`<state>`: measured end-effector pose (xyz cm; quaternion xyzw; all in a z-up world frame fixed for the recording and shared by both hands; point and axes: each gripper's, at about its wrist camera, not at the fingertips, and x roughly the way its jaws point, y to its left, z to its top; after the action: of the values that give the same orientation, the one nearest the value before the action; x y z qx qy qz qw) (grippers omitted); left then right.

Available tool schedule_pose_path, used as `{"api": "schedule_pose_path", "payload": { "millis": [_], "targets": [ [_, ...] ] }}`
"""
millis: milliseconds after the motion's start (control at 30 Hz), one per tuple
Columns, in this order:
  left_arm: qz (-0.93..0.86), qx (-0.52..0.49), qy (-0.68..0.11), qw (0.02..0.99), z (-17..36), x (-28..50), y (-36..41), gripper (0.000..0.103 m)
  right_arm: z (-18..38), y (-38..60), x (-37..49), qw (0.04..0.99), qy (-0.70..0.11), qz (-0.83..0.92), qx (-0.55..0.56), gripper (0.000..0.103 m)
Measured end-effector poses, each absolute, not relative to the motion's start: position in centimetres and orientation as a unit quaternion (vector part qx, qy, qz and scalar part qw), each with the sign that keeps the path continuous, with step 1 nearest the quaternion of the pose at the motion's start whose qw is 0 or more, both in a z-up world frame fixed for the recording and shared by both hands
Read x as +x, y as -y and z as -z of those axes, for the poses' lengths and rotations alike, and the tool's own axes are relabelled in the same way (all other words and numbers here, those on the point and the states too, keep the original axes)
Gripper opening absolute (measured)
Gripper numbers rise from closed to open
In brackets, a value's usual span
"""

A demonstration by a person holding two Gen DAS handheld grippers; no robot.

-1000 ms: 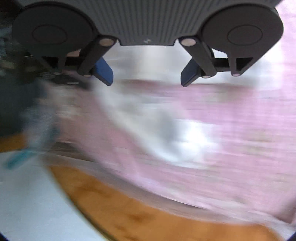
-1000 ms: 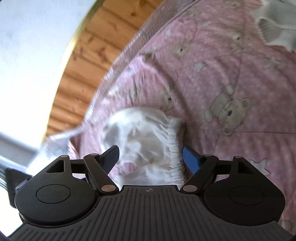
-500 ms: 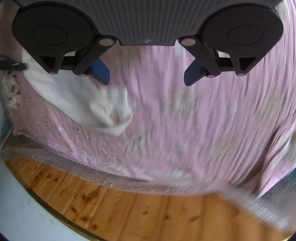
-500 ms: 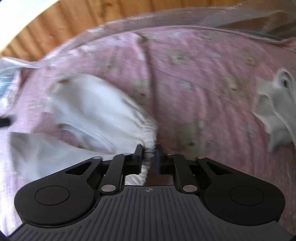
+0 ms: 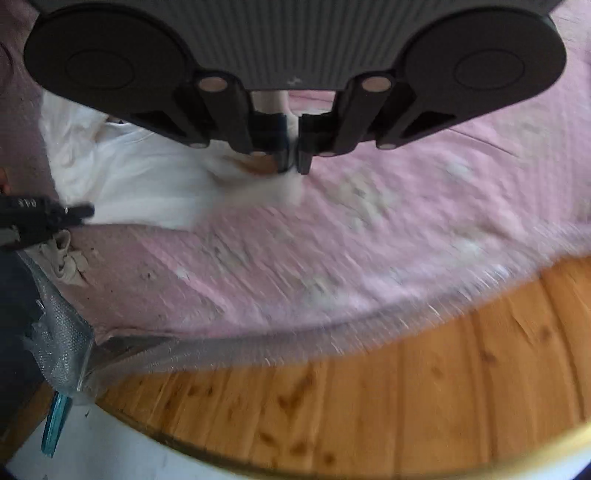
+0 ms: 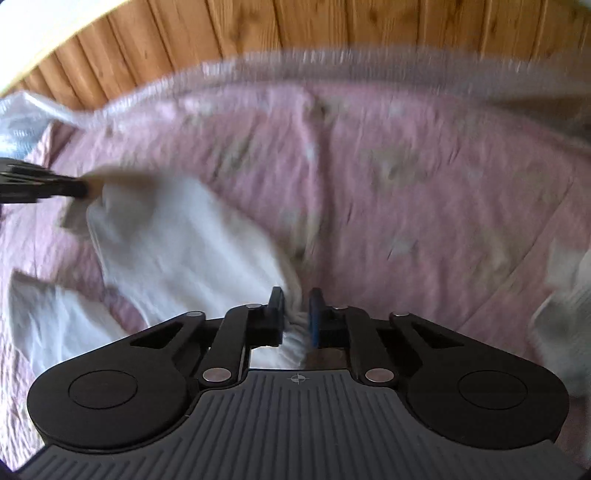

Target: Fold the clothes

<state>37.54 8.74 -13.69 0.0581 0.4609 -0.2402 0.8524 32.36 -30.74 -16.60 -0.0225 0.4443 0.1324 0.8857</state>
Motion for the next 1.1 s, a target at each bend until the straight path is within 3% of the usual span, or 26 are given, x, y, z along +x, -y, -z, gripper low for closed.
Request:
{"api": "schedule_pose_path", "payload": {
  "millis": [67,100,133,200,233,300,333,500,567,633,667,800,833,933,1067,1100],
  "targets": [
    [0.198,0.087,-0.479,0.851,13.3,40.3,-9.4,0.024,16.6,30.6,33.2,0.886,-0.442,-0.138,-0.034,0.006],
    [0.165,0.109,-0.485,0.852,13.7,41.6,-9.4,0.048,16.7,30.6,33.3,0.885,-0.443,-0.138,-0.032,0.006],
    [0.134,0.130,-0.488,0.853,14.3,42.6,-9.2,0.061,16.9,30.8,33.0,0.884,-0.448,-0.134,-0.020,0.006],
    [0.115,0.134,-0.496,0.850,15.5,43.0,-9.5,0.060,17.3,31.2,32.5,0.881,-0.456,-0.126,0.005,0.008],
    [0.116,0.124,-0.500,0.849,15.8,42.4,-9.8,0.060,17.5,31.5,32.2,0.879,-0.460,-0.122,0.017,0.014],
    [0.117,0.104,-0.508,0.847,16.4,41.1,-10.5,0.063,18.0,31.9,31.7,0.875,-0.468,-0.114,0.041,0.046],
    [0.120,0.089,-0.512,0.846,16.8,40.4,-10.6,0.066,18.2,32.1,31.4,0.873,-0.472,-0.110,0.053,0.055],
    [0.130,0.000,-0.520,0.844,19.0,37.6,-10.4,0.068,19.3,33.1,30.1,0.859,-0.490,-0.090,0.114,0.055],
    [0.123,-0.024,-0.524,0.842,19.7,37.8,-10.0,0.068,19.7,33.5,29.6,0.853,-0.497,-0.082,0.138,0.050],
    [0.110,-0.036,-0.527,0.842,19.7,37.1,-10.0,0.068,20.6,32.4,29.1,0.850,-0.505,-0.101,0.109,0.026],
    [0.108,-0.047,-0.527,0.842,19.2,36.0,-10.4,0.068,20.5,31.8,28.6,0.858,-0.499,-0.104,0.067,0.022],
    [0.086,-0.096,-0.530,0.838,17.6,29.7,-12.7,0.075,18.7,32.3,27.6,0.860,-0.502,-0.088,0.010,0.023],
    [0.075,-0.111,-0.532,0.836,17.2,27.5,-13.6,0.079,17.8,32.3,27.1,0.866,-0.492,-0.091,0.005,0.032],
    [0.043,-0.190,-0.552,0.811,18.0,21.0,-15.9,0.083,14.5,30.6,25.0,0.890,-0.439,-0.117,-0.036,0.040],
    [0.022,-0.353,-0.561,0.748,21.2,16.2,-16.9,0.084,15.4,23.8,22.5,0.864,-0.430,-0.226,-0.136,0.070],
    [0.020,-0.382,-0.551,0.742,21.8,15.8,-16.6,0.089,15.6,22.0,21.9,0.854,-0.426,-0.252,-0.161,0.080]
  ]
}}
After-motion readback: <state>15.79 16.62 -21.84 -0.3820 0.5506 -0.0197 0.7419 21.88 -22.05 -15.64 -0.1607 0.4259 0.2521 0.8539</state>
